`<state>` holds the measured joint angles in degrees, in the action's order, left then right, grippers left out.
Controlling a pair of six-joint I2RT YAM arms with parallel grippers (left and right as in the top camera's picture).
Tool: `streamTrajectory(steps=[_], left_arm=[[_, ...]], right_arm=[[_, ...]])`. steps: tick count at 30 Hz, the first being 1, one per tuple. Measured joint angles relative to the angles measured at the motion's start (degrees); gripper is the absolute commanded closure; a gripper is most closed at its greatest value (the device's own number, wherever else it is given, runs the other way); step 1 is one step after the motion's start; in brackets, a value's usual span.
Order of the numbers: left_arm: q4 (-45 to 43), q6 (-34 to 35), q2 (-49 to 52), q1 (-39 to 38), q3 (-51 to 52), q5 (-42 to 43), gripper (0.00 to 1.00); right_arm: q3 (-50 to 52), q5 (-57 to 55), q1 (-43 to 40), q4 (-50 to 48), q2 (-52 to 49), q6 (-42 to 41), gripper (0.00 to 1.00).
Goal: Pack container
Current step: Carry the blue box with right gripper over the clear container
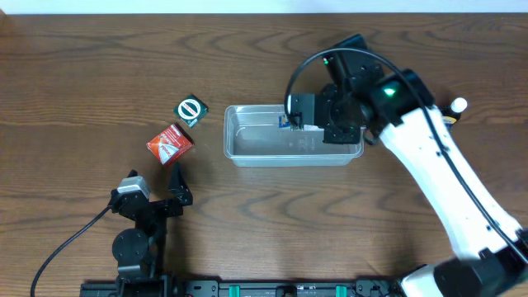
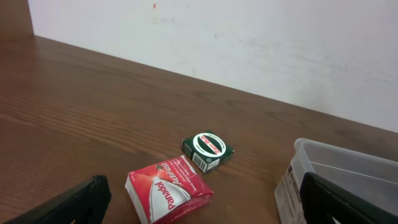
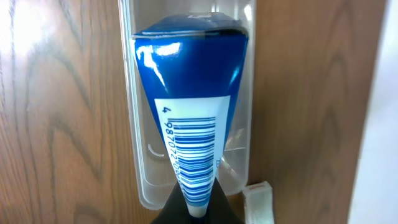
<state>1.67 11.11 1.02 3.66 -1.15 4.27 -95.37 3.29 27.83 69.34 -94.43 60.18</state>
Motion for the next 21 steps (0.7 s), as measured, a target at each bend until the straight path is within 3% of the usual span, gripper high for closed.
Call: streamTrajectory(steps=[21], left_arm=[[0.0, 0.0, 0.0, 0.0, 0.0, 0.0, 0.02]], right_arm=[[0.3, -3.4, 0.0, -5.5, -17.0, 3.6, 0.99]])
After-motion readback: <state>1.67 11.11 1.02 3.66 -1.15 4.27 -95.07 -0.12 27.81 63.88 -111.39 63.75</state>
